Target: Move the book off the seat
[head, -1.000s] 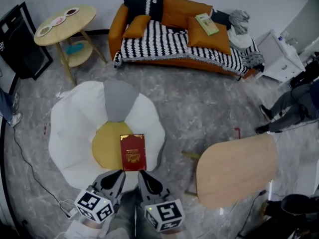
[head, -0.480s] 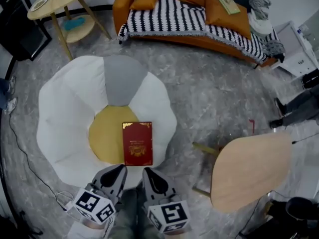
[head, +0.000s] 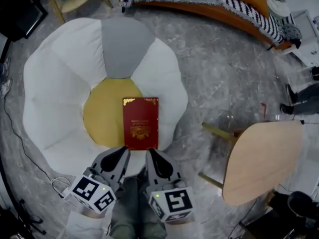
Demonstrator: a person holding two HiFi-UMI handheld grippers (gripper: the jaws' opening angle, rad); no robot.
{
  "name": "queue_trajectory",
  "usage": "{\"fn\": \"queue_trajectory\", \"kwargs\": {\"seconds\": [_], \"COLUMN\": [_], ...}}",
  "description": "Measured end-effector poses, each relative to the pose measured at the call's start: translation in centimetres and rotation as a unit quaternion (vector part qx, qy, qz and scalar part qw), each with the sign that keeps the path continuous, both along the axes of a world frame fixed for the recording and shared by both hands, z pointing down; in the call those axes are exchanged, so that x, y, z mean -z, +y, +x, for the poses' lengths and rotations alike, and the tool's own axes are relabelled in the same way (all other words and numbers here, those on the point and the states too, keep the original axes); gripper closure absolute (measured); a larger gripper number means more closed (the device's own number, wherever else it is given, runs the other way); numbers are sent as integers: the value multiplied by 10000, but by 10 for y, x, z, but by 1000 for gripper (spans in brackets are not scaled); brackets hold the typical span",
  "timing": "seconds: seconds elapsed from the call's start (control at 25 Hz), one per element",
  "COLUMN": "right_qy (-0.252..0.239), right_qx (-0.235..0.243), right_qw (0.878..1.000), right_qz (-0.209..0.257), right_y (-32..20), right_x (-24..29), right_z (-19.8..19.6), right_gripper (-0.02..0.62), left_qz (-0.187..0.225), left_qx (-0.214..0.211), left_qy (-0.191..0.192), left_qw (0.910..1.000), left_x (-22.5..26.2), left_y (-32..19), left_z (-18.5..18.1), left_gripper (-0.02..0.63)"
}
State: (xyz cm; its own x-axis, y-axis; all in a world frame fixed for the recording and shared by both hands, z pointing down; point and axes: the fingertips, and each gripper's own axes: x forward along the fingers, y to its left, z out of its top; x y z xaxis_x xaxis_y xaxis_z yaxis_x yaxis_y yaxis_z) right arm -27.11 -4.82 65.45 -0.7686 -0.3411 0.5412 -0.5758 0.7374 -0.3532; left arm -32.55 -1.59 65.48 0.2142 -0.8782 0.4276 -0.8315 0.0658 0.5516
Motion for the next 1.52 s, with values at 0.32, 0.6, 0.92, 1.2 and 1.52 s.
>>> {"fn": "queue_trajectory", "kwargs": {"seconds": [0.32, 0.6, 0.92, 1.2, 1.52], "right_qy": [118, 207, 397, 488, 626], "right_qx": [100, 294, 375, 402, 431], "right_qw": [9999, 9993, 9982, 9972, 9968], "right_qz": [-56, -134, -264, -394, -249], "right_y": [9, 17, 24, 24, 21], "right_x": [-61, -112, -175, -211, -234], "right_z": [-7, -19, -28, -39, -40], "right_gripper": [583, 583, 583, 583, 583], "left_qz": [-98, -144, -390, -566, -574], "left_qx": [226, -48, 60, 47, 302], "left_qy": [185, 540, 559, 693, 626], "left_qw": [9995, 9984, 9977, 9960, 9959], "left_x": [-62, -108, -172, -213, -239], "left_y": [6, 9, 17, 19, 15], "left_z": [-7, 1, -12, -13, -20], "left_gripper": [598, 598, 598, 598, 597]}}
